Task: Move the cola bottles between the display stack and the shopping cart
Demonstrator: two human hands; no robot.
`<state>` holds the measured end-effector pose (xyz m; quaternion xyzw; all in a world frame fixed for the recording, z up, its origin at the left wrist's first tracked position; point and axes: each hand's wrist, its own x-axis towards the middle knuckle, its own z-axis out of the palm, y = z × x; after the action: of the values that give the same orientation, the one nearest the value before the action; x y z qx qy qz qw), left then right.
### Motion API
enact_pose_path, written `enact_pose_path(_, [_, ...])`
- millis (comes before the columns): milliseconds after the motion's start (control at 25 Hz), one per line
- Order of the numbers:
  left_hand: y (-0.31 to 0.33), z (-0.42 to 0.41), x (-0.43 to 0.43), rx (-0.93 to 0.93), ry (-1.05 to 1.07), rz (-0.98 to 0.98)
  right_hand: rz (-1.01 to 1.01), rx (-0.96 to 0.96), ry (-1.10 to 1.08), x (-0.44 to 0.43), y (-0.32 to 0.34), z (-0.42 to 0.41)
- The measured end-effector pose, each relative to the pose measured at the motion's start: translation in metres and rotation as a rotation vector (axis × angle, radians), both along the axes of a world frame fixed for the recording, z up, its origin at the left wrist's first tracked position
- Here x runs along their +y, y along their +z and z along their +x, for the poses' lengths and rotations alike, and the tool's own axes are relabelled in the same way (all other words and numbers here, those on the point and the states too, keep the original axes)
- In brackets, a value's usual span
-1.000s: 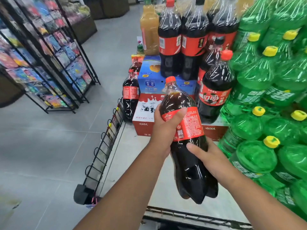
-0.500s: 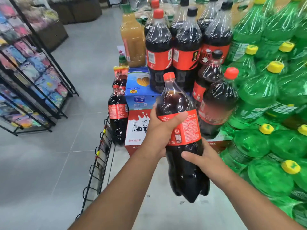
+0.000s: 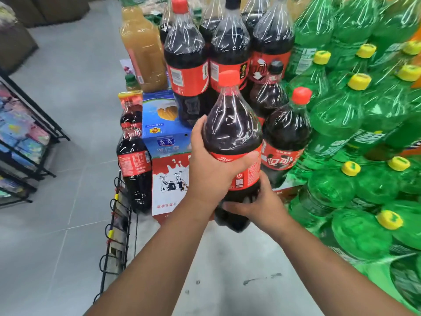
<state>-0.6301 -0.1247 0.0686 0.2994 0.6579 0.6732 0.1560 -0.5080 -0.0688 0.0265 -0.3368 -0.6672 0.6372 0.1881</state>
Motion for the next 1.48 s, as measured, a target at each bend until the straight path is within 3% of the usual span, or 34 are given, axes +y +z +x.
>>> enact_pose_path(120, [-0.01, -0.008, 0.01, 0.04, 0.019, 0.0, 0.061, -0.108, -0.033, 0.006, -0.015, -0.008])
enact_pose_path(240, [-0.018, -0.014, 0.016, 0.08, 0.018, 0.003, -0.055, -0.153, -0.078, 0.007, -0.023, -0.018])
enact_pose_path(400, [-0.024, -0.026, 0.024, 0.109, 0.0, -0.008, -0.323, -0.033, -0.199, 0.013, -0.021, -0.035])
enact_pose_path(560, [-0.031, -0.043, 0.035, 0.128, 0.028, -0.062, -0.396, 0.017, -0.3, 0.021, -0.046, -0.063])
enact_pose_path(880, [-0.052, -0.061, 0.043, 0.154, 0.009, -0.085, -0.212, -0.044, -0.355, 0.024, -0.057, -0.083])
enact_pose_path(1480, [-0.065, -0.078, 0.071, 0.159, -0.009, -0.077, -0.14, 0.022, -0.381, 0.051, -0.074, -0.11])
